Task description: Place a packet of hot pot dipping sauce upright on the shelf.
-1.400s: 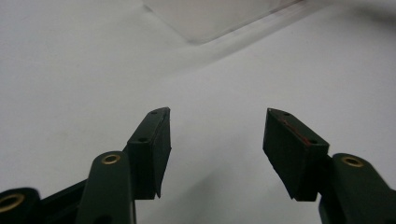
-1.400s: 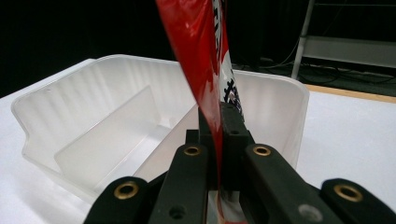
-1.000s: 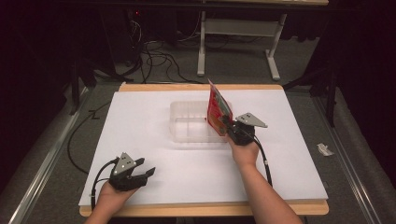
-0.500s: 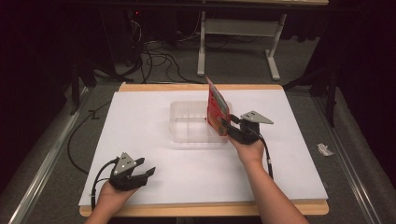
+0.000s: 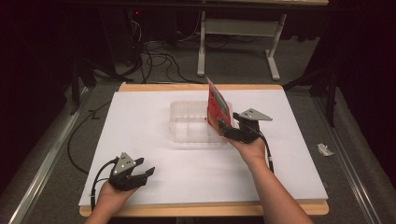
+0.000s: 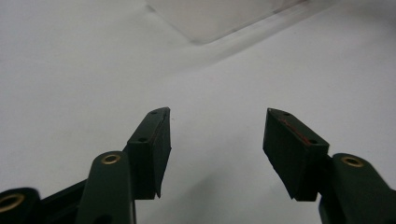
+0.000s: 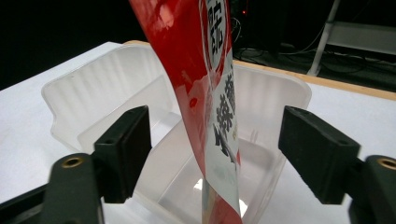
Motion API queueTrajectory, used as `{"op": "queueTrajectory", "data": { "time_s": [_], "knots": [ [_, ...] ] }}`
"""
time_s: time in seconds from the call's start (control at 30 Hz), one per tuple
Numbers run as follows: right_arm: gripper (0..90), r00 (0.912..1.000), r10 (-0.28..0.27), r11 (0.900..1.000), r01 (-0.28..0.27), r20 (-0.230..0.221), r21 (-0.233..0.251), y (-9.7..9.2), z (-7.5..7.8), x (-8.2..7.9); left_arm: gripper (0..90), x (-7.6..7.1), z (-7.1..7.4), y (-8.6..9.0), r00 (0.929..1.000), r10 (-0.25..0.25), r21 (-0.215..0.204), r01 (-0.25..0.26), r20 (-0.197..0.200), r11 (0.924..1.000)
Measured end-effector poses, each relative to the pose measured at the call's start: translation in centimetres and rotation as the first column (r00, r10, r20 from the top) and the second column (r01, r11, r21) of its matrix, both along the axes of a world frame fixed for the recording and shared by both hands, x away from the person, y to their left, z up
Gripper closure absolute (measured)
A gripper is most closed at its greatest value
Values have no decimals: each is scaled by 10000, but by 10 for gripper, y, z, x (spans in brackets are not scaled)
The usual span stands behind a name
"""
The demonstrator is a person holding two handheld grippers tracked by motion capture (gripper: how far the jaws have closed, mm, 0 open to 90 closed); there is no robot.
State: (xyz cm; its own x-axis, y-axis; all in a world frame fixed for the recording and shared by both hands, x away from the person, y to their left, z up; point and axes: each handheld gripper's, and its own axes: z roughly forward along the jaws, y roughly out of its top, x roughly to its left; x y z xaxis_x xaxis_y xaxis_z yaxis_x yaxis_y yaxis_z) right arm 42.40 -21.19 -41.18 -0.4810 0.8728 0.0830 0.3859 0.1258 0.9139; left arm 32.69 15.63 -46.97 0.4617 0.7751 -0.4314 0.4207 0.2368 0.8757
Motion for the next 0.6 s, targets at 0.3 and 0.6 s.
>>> {"op": "queueTrajectory", "data": {
  "time_s": [0.3, 0.6],
  "knots": [
    [209, 9999, 142, 9999, -142, 53, -23, -8, 4, -4, 423, 0, 0, 0, 10000, -19, 27, 19, -45, 10000],
    [193, 9995, 320, 9990, -322, -57, -297, -22, 8, -18, 422, 0, -1, 0, 10000, 44, -9, -44, -65, 10000]
  ]
}}
